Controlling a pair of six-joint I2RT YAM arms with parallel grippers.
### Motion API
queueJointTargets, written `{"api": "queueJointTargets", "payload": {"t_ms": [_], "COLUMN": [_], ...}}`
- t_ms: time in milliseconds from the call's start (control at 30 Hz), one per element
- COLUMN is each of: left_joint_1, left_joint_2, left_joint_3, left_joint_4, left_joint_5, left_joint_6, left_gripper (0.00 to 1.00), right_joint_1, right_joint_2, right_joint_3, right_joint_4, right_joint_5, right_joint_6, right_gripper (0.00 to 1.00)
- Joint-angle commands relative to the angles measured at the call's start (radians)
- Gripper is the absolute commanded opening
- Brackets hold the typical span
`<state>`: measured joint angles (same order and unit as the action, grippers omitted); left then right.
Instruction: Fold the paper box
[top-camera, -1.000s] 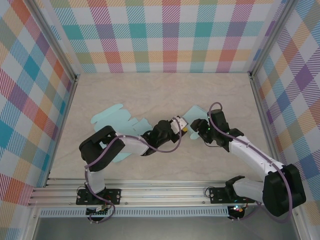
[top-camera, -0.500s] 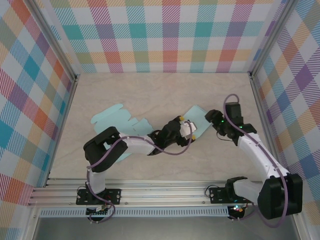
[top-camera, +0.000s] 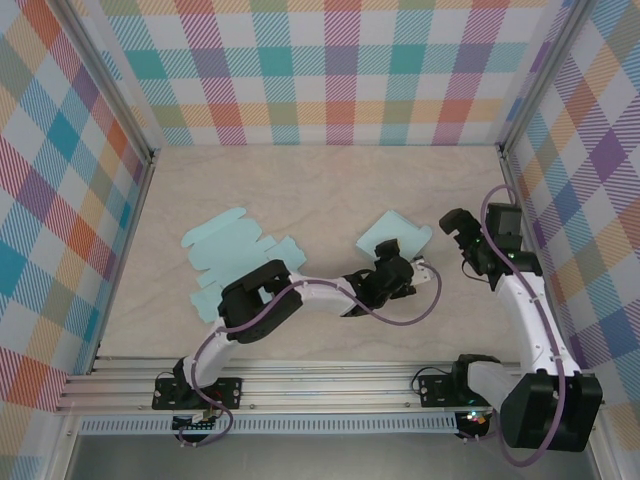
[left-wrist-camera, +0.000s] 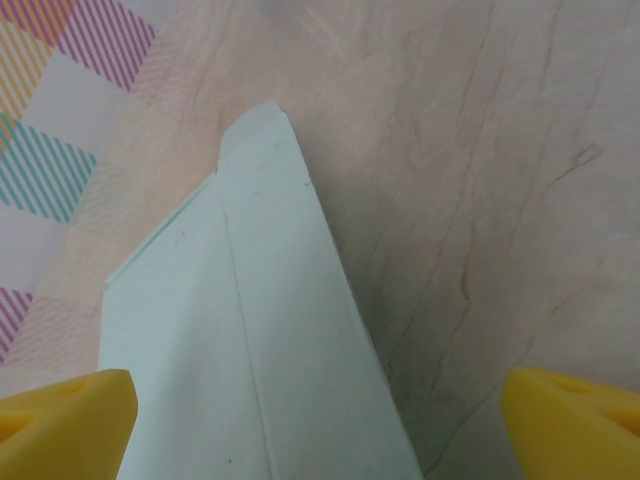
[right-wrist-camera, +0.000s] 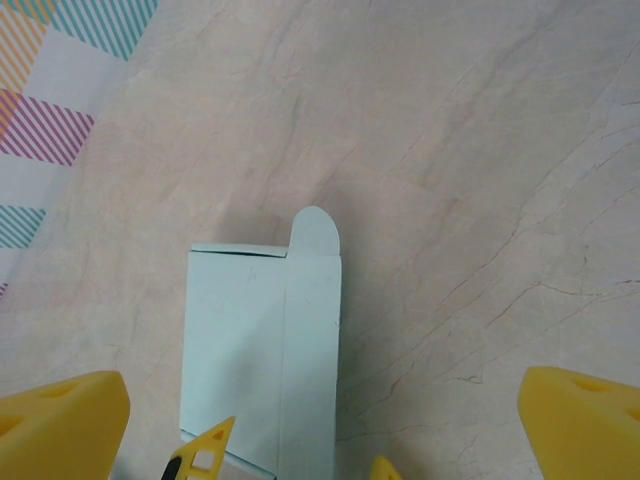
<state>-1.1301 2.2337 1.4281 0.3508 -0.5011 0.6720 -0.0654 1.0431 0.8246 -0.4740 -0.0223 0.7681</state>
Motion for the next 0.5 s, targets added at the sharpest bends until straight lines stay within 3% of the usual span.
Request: {"api": "queueJointTargets", "payload": {"t_ms": [0,167,233,333,467], "left_joint_1": [-0.002,-0.002,0.000,0.001,0.007], "left_joint_2": [0.052,0.106,0.109,0.104,0.099], "left_joint_3": [0.083,0.154,0.163,0.166,0.168], "left_joint_4": [-0.052,-0.078,-0.078,-0.078,-0.081], "left_joint_5": [-0.142,-0.203,-0.214,-0.215,-0.218], "left_joint_6": [0.048,0.068,0.066,0.068,0.070], "left_gripper": [0.92,0.76,0.63,0.37,0.19], "right_joint_1": [-0.012,-0.015,-0.017,-0.017,-0.018], "right_joint_2": [-0.025,-0.052,-0.062,-0.079,-0.102], "right_joint_3": [0.013,0.005,0.003,-0.004,-0.016], "right_joint_4": [-0.006,0.000,0.002,0.002,0.005], "right_joint_5": [-0.037,-0.048,-0.053,-0.053,-0.057], "right_joint_6": [-0.027,-0.027,-0.029,-0.029,-0.027], "right_gripper": [1.00,1.00,1.00,1.00,1.00]}}
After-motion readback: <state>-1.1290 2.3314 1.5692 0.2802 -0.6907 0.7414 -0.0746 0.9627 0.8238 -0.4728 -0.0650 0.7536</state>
